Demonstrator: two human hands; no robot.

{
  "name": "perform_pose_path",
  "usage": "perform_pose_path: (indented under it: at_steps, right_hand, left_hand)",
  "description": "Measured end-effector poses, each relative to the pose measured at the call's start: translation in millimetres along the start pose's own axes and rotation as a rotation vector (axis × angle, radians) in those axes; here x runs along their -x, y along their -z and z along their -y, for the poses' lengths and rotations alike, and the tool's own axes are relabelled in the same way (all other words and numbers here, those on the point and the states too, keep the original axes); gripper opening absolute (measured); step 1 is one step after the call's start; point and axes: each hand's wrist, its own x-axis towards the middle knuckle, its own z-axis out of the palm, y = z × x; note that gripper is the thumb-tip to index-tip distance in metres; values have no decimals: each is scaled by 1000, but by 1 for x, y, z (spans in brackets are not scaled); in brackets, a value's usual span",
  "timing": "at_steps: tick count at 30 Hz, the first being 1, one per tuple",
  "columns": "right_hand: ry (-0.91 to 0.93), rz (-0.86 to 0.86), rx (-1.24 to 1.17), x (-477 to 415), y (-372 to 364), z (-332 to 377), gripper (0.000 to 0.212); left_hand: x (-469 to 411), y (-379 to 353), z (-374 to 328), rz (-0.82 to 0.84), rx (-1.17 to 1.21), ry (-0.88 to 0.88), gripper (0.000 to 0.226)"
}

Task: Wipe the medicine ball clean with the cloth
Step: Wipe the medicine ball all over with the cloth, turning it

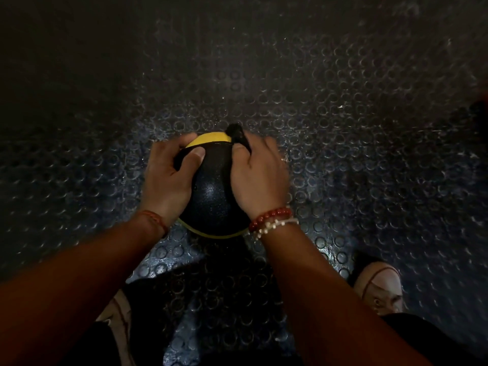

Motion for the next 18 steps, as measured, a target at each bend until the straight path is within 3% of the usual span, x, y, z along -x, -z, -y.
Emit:
perform_pose_path:
  at_steps: [4, 11, 14, 18]
  right_hand:
    - [117, 178, 123, -29, 5, 7, 33]
    - [-79, 434, 88, -71, 4, -10, 30]
    - [-193, 355, -23, -57, 12, -17, 29]
    - [-160, 175, -118, -19, 12, -8, 32]
  left_hand:
    - [2, -2, -1, 18, -14, -3, 34]
    - [3, -5, -4, -15, 59, 3, 29]
    - [2, -7, -4, -13, 63, 20, 25]
    - [1, -7, -2, -14, 35, 7, 28]
